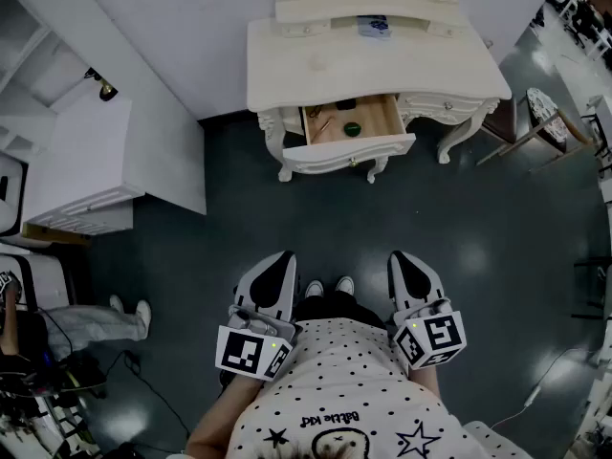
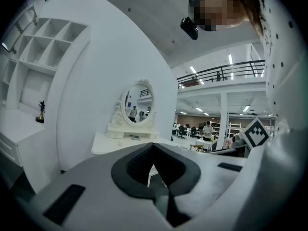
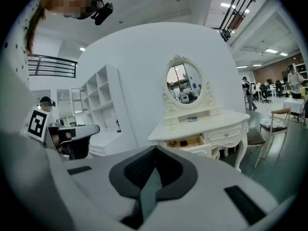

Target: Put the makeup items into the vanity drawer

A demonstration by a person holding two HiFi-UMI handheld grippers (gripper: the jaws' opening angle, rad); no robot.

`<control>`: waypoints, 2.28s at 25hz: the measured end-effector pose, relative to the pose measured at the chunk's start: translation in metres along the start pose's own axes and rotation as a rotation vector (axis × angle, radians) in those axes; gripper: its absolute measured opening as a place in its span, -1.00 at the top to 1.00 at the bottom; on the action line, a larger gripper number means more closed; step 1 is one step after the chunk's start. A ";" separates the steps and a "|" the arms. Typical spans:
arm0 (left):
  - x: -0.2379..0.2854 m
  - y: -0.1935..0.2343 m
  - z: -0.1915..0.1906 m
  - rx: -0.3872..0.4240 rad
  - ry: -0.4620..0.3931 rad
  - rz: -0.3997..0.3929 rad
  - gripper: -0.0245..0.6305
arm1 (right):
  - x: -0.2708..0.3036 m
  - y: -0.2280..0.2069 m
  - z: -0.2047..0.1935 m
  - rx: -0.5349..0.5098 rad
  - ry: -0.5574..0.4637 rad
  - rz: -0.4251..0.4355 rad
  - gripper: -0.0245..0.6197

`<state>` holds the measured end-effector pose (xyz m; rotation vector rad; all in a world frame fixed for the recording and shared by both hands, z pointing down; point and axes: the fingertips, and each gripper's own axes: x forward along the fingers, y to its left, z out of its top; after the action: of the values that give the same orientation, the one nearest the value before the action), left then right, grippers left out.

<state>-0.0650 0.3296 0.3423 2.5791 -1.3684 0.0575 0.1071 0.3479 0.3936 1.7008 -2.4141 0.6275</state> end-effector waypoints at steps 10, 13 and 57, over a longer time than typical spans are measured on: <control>0.000 -0.014 0.002 0.009 -0.002 -0.014 0.94 | -0.011 -0.004 0.002 -0.009 -0.004 0.001 0.90; 0.002 -0.020 0.003 0.014 -0.003 -0.021 0.94 | -0.015 -0.009 0.002 -0.004 -0.007 -0.004 0.90; 0.110 0.056 0.031 0.022 -0.033 -0.038 0.94 | 0.104 -0.029 0.057 -0.072 0.003 0.039 0.90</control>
<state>-0.0507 0.2034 0.3366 2.6346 -1.3369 0.0243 0.1042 0.2261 0.3836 1.6280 -2.4417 0.5406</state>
